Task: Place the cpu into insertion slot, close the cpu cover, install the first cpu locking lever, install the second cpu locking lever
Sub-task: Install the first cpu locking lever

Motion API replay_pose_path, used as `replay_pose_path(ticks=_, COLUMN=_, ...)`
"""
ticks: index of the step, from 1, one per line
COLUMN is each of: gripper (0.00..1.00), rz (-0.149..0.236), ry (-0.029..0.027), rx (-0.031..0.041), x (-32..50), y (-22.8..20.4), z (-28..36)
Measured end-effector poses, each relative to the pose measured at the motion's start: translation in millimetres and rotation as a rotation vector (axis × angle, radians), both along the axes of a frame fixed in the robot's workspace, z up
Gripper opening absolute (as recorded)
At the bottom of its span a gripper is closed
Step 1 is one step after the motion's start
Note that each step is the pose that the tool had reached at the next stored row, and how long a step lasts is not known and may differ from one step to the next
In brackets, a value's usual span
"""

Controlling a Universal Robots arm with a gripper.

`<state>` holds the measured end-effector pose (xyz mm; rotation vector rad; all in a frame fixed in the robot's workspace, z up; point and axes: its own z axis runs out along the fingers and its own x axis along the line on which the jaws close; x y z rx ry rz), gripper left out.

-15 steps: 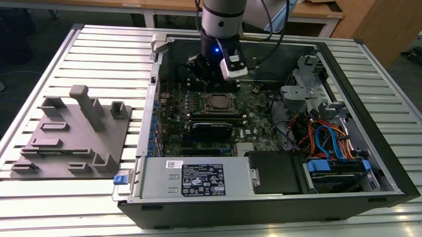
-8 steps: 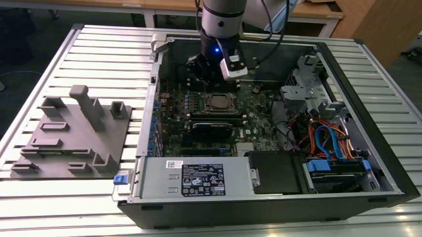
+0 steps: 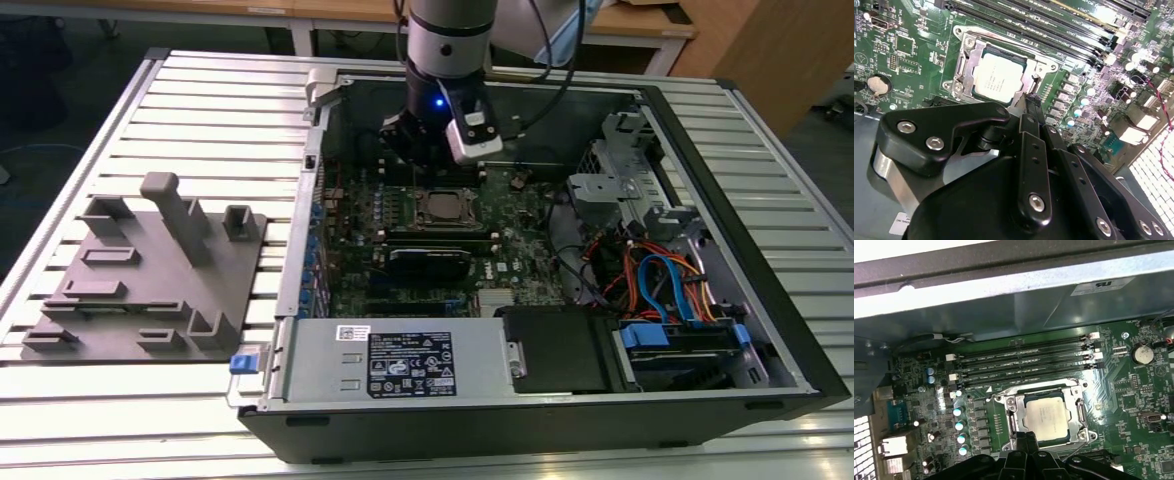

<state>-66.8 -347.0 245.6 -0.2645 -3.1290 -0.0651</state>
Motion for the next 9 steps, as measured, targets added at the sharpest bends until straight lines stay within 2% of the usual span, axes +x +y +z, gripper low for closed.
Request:
replay_pose_path(ticks=3, gripper=0.11, rz=0.031, ry=-0.001, rx=0.0001, x=-0.1, y=0.0, z=-0.4)
replay_pose_path(ticks=4, gripper=0.11, rz=0.041, ry=-0.0011, rx=0.0036, x=-0.1, y=-0.1, z=-0.6)
replay_pose_path(ticks=5, gripper=0.11, rz=0.047, ry=-0.0013, rx=0.0158, x=-0.1, y=0.0, z=-0.8)
replay_pose_path(ticks=6, gripper=0.11, rz=0.051, ry=-0.0016, rx=0.0318, x=-0.1, y=0.0, z=-0.8)
replay_pose_path(ticks=7, gripper=0.11, rz=0.054, ry=-0.002, rx=0.0444, x=0.0, y=0.0, z=-0.8)
replay_pose_path(ticks=8, gripper=0.11, rz=0.058, ry=-0.002, rx=0.05, x=-0.1, y=-0.1, z=-0.8)
replay_pose_path(ticks=9, gripper=0.11, rz=0.061, ry=-0.0022, rx=0.0504, x=-0.7, y=-0.3, z=-0.8)
